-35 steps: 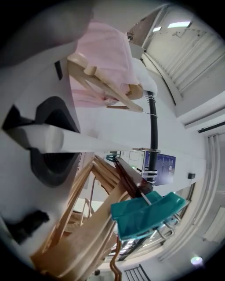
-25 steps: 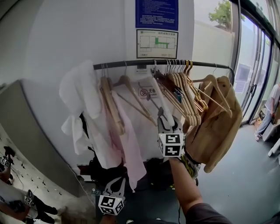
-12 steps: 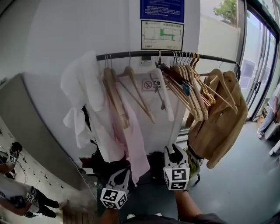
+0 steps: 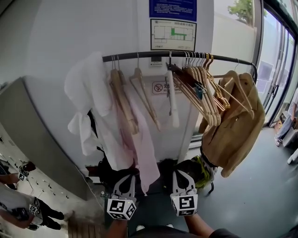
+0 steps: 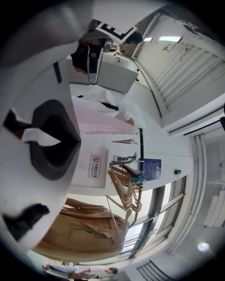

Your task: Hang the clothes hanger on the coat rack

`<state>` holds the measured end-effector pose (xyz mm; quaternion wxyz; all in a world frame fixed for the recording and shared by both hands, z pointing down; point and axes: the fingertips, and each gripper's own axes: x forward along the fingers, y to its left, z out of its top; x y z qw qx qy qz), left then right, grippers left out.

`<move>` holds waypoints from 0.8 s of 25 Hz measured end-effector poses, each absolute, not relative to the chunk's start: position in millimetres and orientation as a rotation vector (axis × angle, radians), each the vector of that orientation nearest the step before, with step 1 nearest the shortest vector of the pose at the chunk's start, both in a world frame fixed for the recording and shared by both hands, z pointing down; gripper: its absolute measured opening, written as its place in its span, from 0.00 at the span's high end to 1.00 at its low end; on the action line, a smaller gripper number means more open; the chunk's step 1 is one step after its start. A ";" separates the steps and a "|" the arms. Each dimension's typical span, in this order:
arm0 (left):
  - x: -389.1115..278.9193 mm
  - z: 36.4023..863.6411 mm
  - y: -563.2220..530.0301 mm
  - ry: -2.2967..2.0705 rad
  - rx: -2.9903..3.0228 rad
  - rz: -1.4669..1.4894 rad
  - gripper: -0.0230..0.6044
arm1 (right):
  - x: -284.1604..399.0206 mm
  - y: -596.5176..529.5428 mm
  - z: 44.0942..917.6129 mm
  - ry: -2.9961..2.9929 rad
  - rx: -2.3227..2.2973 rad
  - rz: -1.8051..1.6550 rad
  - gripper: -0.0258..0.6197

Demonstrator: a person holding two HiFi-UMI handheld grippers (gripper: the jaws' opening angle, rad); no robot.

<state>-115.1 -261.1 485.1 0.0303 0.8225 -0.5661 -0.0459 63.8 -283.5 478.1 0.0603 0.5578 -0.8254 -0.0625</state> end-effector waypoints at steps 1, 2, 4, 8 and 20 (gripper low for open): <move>-114.2 484.3 -261.7 -1.748 2.544 -0.132 0.96 | 64.2 -284.8 478.3 -2.496 1.690 -0.190 0.94; -113.3 483.7 -261.9 -1.751 2.552 -0.123 0.96 | 64.8 -286.0 478.4 -2.493 1.694 -0.189 0.94; -112.8 483.9 -260.4 -1.759 2.556 -0.110 0.96 | 65.8 -286.6 479.1 -2.487 1.698 -0.183 0.94; -117.9 481.4 -259.3 -1.805 2.537 -0.121 0.96 | 67.2 -290.6 478.8 -2.473 1.706 -0.191 0.94; -111.1 481.7 -262.2 -1.798 2.542 -0.106 0.96 | 71.1 -293.3 483.6 -2.465 1.715 -0.160 0.94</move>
